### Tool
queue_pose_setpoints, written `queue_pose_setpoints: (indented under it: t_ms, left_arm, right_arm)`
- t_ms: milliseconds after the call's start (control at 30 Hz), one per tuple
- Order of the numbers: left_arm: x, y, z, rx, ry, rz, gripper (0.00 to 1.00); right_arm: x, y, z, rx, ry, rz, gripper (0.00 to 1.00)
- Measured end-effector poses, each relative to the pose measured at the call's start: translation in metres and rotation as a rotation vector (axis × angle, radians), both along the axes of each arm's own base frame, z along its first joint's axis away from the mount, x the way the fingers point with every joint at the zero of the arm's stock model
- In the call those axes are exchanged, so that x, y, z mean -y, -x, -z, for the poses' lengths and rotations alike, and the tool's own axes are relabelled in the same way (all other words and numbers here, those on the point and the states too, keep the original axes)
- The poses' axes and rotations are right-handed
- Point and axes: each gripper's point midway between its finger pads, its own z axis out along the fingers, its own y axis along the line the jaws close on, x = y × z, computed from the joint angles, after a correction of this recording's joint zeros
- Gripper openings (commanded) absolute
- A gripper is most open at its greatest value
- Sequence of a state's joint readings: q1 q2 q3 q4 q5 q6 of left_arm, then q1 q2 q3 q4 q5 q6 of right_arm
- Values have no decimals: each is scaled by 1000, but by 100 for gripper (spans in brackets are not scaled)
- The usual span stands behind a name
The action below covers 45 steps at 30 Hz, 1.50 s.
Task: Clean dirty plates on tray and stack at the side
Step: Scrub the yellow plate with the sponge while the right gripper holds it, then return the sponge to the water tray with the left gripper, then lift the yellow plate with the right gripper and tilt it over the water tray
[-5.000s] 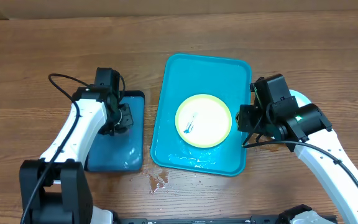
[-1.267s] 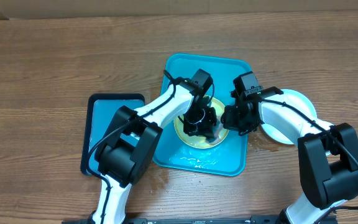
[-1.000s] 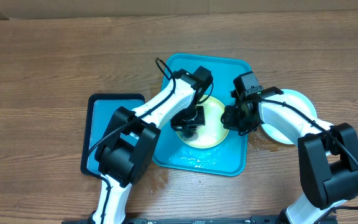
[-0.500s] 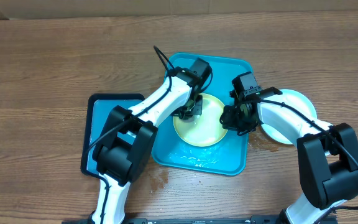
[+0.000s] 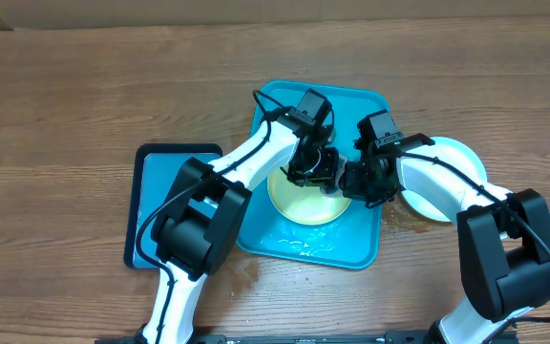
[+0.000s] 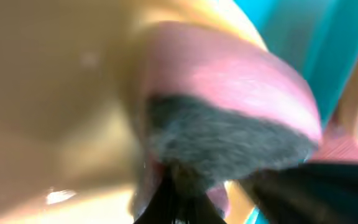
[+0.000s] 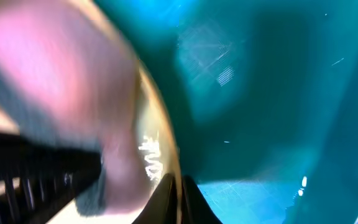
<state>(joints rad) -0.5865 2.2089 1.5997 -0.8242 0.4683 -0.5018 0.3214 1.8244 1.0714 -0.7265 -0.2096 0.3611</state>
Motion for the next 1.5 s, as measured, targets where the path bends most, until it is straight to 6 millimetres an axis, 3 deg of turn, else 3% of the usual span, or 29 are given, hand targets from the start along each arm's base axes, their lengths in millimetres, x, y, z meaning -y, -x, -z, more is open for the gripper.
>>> queue_pose_setpoints:
  t_ms: [167, 367, 467, 567, 667, 767, 867, 967, 1067, 1167, 1233, 1367, 1500]
  left_arm:
    - [-41, 17, -2, -58, -197, -36, 4]
    - [-96, 11, -19, 8, -388, -86, 4]
    - [-111, 5, -50, 77, -394, -120, 4]
    - [-130, 2, -98, 178, -385, -165, 4]
    - [-163, 7, -136, 248, -436, -220, 4]
    - [-205, 4, -152, 284, -534, -291, 4]
    - [-245, -6, -142, 280, -615, -376, 4]
    - [-275, -5, -109, 228, -647, -430, 4]
    - [-292, 10, -65, 142, -639, -460, 4]
    - [-298, 28, -41, 51, -608, -469, 4]
    - [-299, 33, -37, 21, -576, -476, 4]
    - [-297, 32, -43, -2, -517, -465, 33]
    - [-292, 26, -68, 27, -461, -456, 52]
  right_arm:
    - [-4, 2, 0, 0, -6, -23, 4]
    - [-4, 2, 0, 1, -6, -27, 4]
    - [-4, 2, 0, 0, -7, -28, 4]
    - [-4, 3, 0, 0, -6, -29, 4]
    - [-4, 3, 0, -1, -6, -30, 4]
    - [-4, 2, 0, 1, -6, -30, 4]
    - [-4, 2, 0, 2, -7, -30, 4]
    - [-4, 2, 0, 1, -8, -29, 4]
    - [-4, 2, 0, 0, -8, -29, 4]
    - [-3, 3, 0, -3, -7, -29, 4]
    - [-3, 5, 0, -14, -2, -30, 4]
    - [4, 15, -4, -66, 31, -27, 4]
    - [6, 9, -22, -48, 56, -35, 4]
